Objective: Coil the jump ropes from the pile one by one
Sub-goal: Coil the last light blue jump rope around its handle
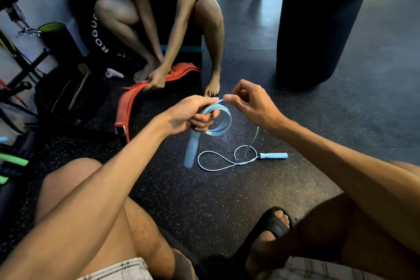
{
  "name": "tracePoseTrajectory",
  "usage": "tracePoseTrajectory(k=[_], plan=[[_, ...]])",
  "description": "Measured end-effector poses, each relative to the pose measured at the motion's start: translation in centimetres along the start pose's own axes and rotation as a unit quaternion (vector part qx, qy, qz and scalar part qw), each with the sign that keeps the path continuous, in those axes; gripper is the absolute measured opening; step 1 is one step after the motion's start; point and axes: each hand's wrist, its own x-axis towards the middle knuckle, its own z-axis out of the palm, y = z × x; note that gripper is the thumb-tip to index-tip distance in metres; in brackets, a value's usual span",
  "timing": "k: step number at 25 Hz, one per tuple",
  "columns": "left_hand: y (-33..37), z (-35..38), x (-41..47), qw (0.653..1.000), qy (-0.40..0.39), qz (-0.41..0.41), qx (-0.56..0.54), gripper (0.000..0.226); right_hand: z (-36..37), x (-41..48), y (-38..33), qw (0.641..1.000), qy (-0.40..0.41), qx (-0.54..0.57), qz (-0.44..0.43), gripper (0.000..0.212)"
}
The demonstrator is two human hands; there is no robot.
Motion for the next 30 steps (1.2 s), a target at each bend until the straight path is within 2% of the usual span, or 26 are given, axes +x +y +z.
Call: tracePoseTrajectory(k=[2,5,9,14,16,17,21,26,28,30], plan=[[0.4,-0.2,-0.1,0.991,-0.043,0.020,-0.122,0.040,0.1,0.1,0.2,0.998,-0.011,0.048,0.035,0.024],[0.8,-0.8,0.0,0.959,-0.030,0.087,-0.267,0.037,0.5,-0.3,0.7,0.981,-0.065,0.145,0.110,0.011],[1.0,-1.4,0.2,0.910,0.091,0.155,-0.373,0.033,1.1,-1.6,0.7,0.951,-0.167,0.175,0.193,0.008],[0.8,-2.3,1.3,0.845,0.255,0.192,-0.428,0.026,1.9,-2.5,1.0,0.928,-0.267,0.124,0.227,0.013],[0.4,-2.7,1.6,0.833,0.332,0.211,-0.390,0.026,2.0,-2.7,1.1,0.922,-0.296,0.115,0.219,0.013],[0.1,-2.8,1.8,0.837,0.359,0.221,-0.348,0.026,2.1,-2.6,1.0,0.927,-0.297,0.105,0.202,0.012],[-1.3,-2.1,2.3,0.890,0.392,0.217,-0.078,0.020,2.0,-1.7,0.3,0.968,-0.244,-0.010,0.055,0.011],[-1.5,-1.0,1.9,0.930,0.305,0.111,0.171,0.022,1.2,-1.1,-0.6,0.988,-0.134,-0.076,-0.018,0.021],[-1.4,-0.1,1.8,0.947,0.233,0.064,0.210,0.027,0.8,-0.7,-0.7,0.990,-0.096,-0.095,-0.033,0.025],[-1.4,0.7,1.6,0.967,0.166,0.028,0.191,0.037,0.5,-0.4,-0.6,0.992,-0.070,-0.101,-0.034,0.025]])
